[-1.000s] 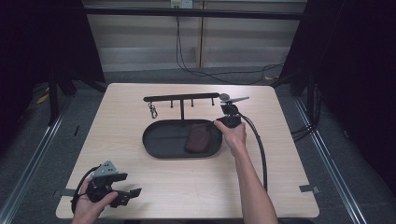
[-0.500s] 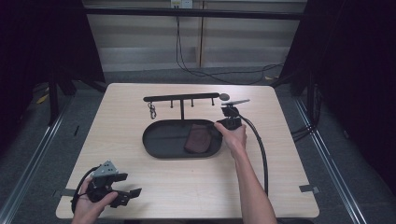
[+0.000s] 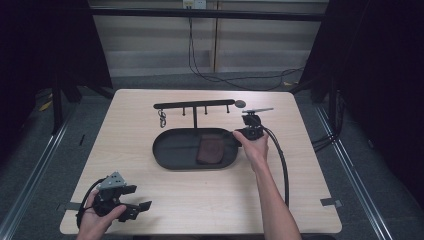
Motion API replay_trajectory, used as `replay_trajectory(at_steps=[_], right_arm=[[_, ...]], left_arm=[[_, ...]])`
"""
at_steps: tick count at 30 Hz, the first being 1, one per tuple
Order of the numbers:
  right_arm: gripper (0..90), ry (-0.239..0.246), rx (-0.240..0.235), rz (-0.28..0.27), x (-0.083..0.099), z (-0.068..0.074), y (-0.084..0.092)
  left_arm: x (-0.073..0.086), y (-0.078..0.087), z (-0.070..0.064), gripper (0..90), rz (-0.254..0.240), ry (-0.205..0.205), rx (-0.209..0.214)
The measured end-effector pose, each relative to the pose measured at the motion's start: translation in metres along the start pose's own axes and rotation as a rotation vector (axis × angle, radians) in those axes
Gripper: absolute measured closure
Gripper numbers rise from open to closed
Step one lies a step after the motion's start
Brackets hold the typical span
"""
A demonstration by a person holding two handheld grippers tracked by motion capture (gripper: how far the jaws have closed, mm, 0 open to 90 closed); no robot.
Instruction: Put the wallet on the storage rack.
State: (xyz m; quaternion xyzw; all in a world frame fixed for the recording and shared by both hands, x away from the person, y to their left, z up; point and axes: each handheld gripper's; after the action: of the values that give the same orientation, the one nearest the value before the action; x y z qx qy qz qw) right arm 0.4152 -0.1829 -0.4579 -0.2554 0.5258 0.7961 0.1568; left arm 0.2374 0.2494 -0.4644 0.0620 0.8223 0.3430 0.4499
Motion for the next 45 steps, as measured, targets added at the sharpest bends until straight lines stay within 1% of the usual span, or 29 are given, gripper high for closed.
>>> replay_trajectory(at_steps=[1,3,5,6,9,10,11,15,20,23,25,31,34,36,38,40,45], right_arm=[[48.7,0.003,0.006,-0.010,0.001,-0.001,0.002],[45.5,0.015,0.003,-0.011,0.001,-0.001,0.005],[43.1,0.021,0.005,-0.023,0.002,0.000,0.008],[41.7,0.027,0.003,-0.028,0.001,0.000,0.010],[36.7,0.050,0.003,-0.028,0.002,0.003,0.016],[33.8,0.054,0.010,-0.024,0.002,0.003,0.018],[32.9,0.058,0.017,-0.023,0.003,0.003,0.020],[26.3,0.055,0.031,-0.043,0.008,0.000,0.028],[21.5,0.062,0.046,-0.043,0.014,-0.006,0.036],[20.4,0.070,0.050,-0.065,0.017,-0.007,0.043],[19.3,0.081,0.058,-0.080,0.019,-0.007,0.048],[18.1,0.079,0.069,-0.079,0.030,-0.015,0.058],[18.0,0.087,0.078,-0.094,0.034,-0.017,0.065],[17.7,0.087,0.081,-0.099,0.037,-0.020,0.068],[16.5,0.085,0.097,-0.097,0.040,-0.024,0.073],[16.8,0.084,0.102,-0.100,0.043,-0.026,0.077],[16.9,0.088,0.117,-0.113,0.053,-0.029,0.087]], left_arm=[[0.000,0.001,0.000,17.5,-0.001,-0.003,-0.004],[0.000,0.000,0.001,17.5,-0.007,0.008,-0.003],[0.000,0.001,0.002,17.5,-0.008,0.012,0.001],[0.000,0.001,0.002,17.5,-0.010,0.012,-0.005],[0.000,0.002,0.003,17.5,-0.011,0.014,-0.008],[0.000,0.002,0.003,17.5,-0.013,0.016,-0.009],[0.000,0.002,0.003,17.5,-0.014,0.017,-0.006],[-0.001,0.002,0.004,17.5,-0.018,0.020,-0.011],[0.000,0.002,0.005,17.5,-0.019,0.031,-0.014],[0.000,0.003,0.006,17.5,-0.020,0.032,-0.019],[0.000,0.003,0.006,17.5,-0.024,0.041,-0.019],[0.000,0.003,0.006,17.5,-0.022,0.040,-0.030],[0.000,0.003,0.008,17.5,-0.020,0.042,-0.031],[0.000,0.003,0.008,17.5,-0.018,0.049,-0.039],[0.000,0.003,0.009,17.5,-0.015,0.051,-0.037],[0.000,0.002,0.008,17.5,-0.021,0.060,-0.044],[0.000,0.004,0.009,17.5,-0.023,0.071,-0.053]])
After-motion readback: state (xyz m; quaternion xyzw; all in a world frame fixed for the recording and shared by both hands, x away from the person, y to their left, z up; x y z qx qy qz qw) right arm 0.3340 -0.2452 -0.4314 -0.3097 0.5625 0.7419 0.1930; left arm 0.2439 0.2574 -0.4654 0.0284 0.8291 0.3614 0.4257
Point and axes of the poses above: each handheld gripper's, and its own axes: y roughly backward along the jaws, x roughly out of its underside, z roughly to its left, and after that the axes turned 12 degrees about x, right-handed
